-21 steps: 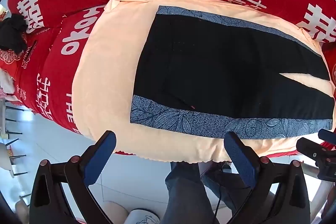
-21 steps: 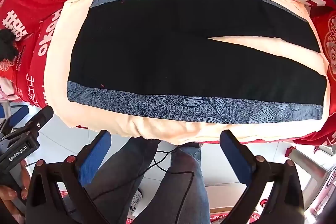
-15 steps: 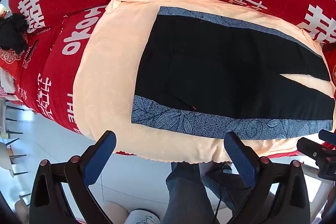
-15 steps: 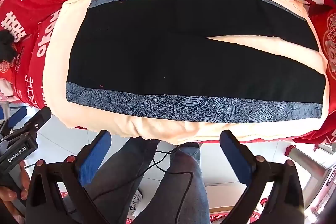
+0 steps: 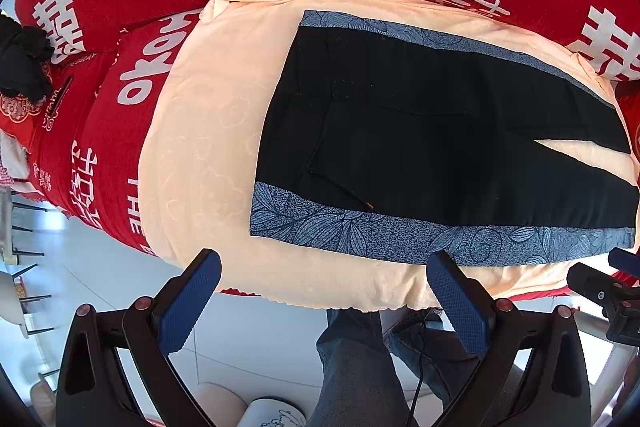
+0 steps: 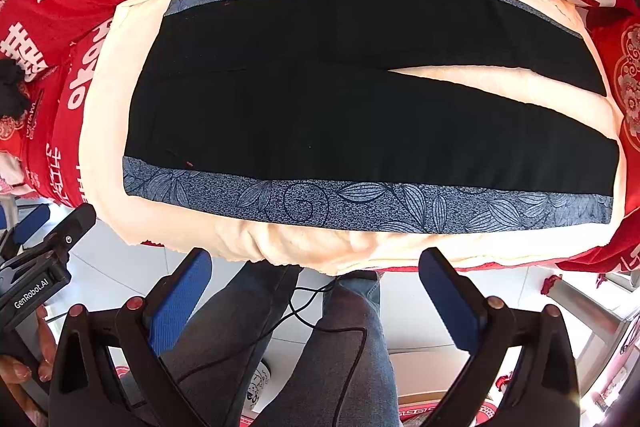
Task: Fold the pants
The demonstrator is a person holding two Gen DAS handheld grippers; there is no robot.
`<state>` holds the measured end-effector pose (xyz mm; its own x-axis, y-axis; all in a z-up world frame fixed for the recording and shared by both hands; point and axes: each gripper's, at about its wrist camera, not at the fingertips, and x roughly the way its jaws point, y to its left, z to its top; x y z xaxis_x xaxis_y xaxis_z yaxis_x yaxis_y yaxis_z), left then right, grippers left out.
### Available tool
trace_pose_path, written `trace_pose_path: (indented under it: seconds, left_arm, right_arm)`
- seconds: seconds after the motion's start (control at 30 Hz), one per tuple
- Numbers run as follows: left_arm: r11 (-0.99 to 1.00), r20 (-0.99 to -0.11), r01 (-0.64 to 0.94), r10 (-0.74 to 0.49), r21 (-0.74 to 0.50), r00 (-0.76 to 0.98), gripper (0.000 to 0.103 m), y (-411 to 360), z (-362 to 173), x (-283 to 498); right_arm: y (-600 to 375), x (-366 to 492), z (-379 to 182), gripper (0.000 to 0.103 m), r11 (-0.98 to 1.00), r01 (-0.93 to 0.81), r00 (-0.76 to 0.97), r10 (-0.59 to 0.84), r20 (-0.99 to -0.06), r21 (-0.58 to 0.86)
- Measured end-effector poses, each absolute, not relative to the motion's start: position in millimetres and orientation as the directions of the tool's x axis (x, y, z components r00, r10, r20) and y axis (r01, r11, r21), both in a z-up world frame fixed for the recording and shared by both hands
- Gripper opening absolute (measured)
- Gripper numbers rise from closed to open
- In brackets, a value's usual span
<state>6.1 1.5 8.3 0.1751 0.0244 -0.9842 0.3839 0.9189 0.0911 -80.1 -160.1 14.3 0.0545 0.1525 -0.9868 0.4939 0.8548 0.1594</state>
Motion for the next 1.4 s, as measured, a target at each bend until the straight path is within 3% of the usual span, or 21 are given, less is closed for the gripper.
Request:
trace_pose_path:
  seconds: [0.9,1.4]
  left_arm:
    - [0.942,-0.967,0.318,0.026,0.109,0.254,0.103,-8.7,42.6,-21.6]
    - [0.930,-0.980,0.360,-0.003,0.070,0.198,0.103,0.5,16.8,-14.6]
  right_arm:
    - [-188.0,-110.1,31.4,0.103,0.844,0.474,0.172,0.190,-0.967,0.250]
    - [-192.8,-136.7,13.3,0.103,0.765,0.562,0.244,0.209,-0.947,0.314]
